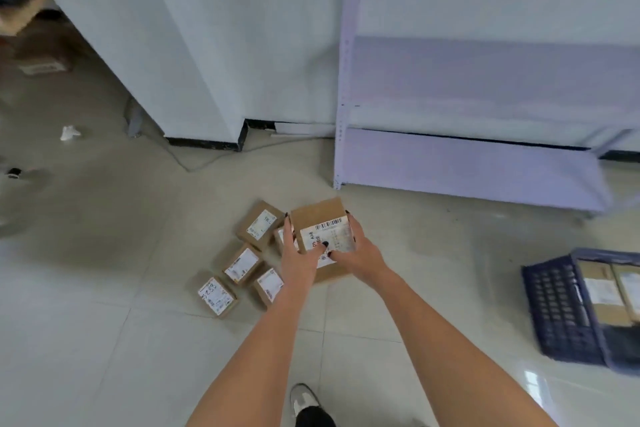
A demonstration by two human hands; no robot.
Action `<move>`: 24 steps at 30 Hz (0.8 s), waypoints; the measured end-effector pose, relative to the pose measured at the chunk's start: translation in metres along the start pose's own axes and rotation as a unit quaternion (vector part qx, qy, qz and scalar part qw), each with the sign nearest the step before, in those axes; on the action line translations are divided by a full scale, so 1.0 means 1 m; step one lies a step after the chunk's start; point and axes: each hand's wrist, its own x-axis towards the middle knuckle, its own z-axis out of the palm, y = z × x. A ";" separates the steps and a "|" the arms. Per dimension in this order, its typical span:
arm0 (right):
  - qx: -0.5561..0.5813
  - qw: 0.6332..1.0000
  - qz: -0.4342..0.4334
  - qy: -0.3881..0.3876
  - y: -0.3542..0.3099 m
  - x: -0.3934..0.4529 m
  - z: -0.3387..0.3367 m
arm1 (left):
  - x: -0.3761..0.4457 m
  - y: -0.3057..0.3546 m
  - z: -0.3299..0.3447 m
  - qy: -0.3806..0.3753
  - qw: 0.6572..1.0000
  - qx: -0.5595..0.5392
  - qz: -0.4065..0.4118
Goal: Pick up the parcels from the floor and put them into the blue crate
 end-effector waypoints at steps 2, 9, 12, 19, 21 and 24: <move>0.060 0.997 0.007 0.045 0.008 -0.028 -0.046 | -0.025 0.022 0.041 -0.044 0.998 0.036 0.024; 0.191 0.961 0.005 0.198 0.081 -0.139 -0.215 | -0.145 0.048 0.217 -0.182 0.952 0.157 0.190; 0.193 0.950 0.008 0.244 0.126 -0.197 -0.289 | -0.215 0.037 0.295 -0.215 0.935 0.161 0.232; 0.200 0.936 0.011 0.288 0.231 -0.339 -0.439 | -0.368 -0.007 0.460 -0.305 0.919 0.138 0.210; 0.208 0.931 0.019 0.300 0.259 -0.368 -0.473 | -0.400 -0.019 0.500 -0.328 0.915 0.129 0.197; 0.227 0.921 0.030 0.316 0.297 -0.398 -0.516 | -0.435 -0.036 0.553 -0.353 0.909 0.132 0.181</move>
